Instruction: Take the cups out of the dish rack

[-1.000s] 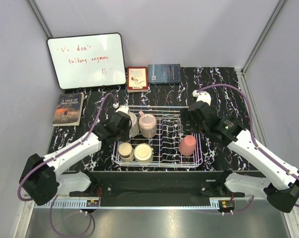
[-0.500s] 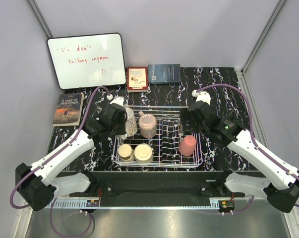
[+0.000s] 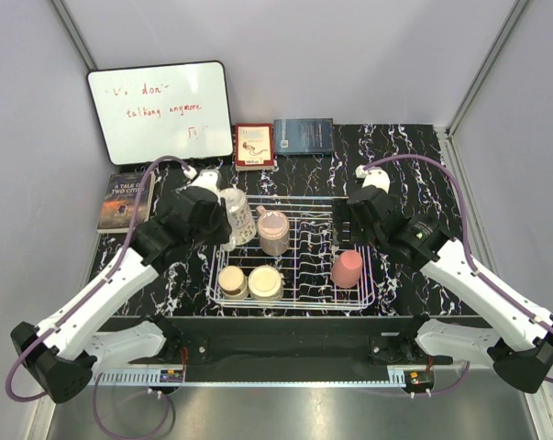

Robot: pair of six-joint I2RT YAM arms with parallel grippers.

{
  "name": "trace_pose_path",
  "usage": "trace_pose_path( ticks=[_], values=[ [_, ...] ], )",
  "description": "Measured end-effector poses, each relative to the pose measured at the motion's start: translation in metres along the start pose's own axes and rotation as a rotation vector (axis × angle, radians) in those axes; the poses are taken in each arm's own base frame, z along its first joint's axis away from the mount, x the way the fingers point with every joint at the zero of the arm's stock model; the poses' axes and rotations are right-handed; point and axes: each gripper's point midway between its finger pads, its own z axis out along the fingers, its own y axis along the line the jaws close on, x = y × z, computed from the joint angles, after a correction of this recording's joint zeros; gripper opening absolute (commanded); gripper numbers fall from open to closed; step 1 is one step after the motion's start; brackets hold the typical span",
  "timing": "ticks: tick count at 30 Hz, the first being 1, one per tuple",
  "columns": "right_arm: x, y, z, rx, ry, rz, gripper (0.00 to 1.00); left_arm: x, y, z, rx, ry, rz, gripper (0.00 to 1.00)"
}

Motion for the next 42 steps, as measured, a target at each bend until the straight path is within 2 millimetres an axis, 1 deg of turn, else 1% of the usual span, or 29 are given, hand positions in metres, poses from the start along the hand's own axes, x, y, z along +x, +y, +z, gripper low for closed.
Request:
trace_pose_path(
  ticks=[2,5,8,11,13,17,19,23,26,29,35,42],
  values=[
    [-0.002,0.002,-0.001,-0.008,-0.002,0.011,1.00,-0.013,-0.008,-0.009,0.041,-0.042,-0.023,0.00],
    [-0.010,0.010,-0.005,-0.044,-0.018,0.047,1.00,-0.033,-0.024,-0.024,0.132,-0.116,-0.077,0.00],
    [-0.021,0.019,-0.011,-0.091,-0.055,0.093,1.00,-0.045,-0.038,-0.035,0.215,-0.161,-0.134,0.00],
    [-0.034,0.027,-0.022,-0.157,-0.117,0.145,1.00,-0.057,-0.053,-0.042,0.305,-0.198,-0.200,0.00],
    [-0.047,0.032,-0.037,-0.241,-0.198,0.199,0.97,-0.063,-0.066,-0.044,0.382,-0.228,-0.252,0.00],
    [-0.066,0.036,-0.069,-0.366,-0.316,0.279,0.95,-0.070,-0.082,-0.044,0.500,-0.264,-0.341,0.00],
    [-0.077,0.039,-0.083,-0.422,-0.368,0.326,0.94,-0.072,-0.089,-0.041,0.571,-0.286,-0.400,0.00],
    [-0.091,0.048,-0.098,-0.513,-0.427,0.407,0.94,-0.067,-0.097,-0.026,0.684,-0.301,-0.527,0.00],
    [-0.093,0.057,-0.100,-0.577,-0.432,0.456,0.93,-0.064,-0.105,-0.016,0.751,-0.276,-0.596,0.00],
    [-0.089,0.067,-0.099,-0.638,-0.414,0.491,0.91,-0.067,-0.116,-0.017,0.817,-0.255,-0.626,0.00],
    [-0.083,0.086,-0.095,-0.726,-0.365,0.527,0.89,-0.078,-0.133,-0.043,0.963,-0.270,-0.607,0.00],
    [-0.092,0.104,-0.094,-0.797,-0.360,0.531,0.89,-0.069,-0.148,-0.060,1.050,-0.221,-0.565,0.00]
  ],
)
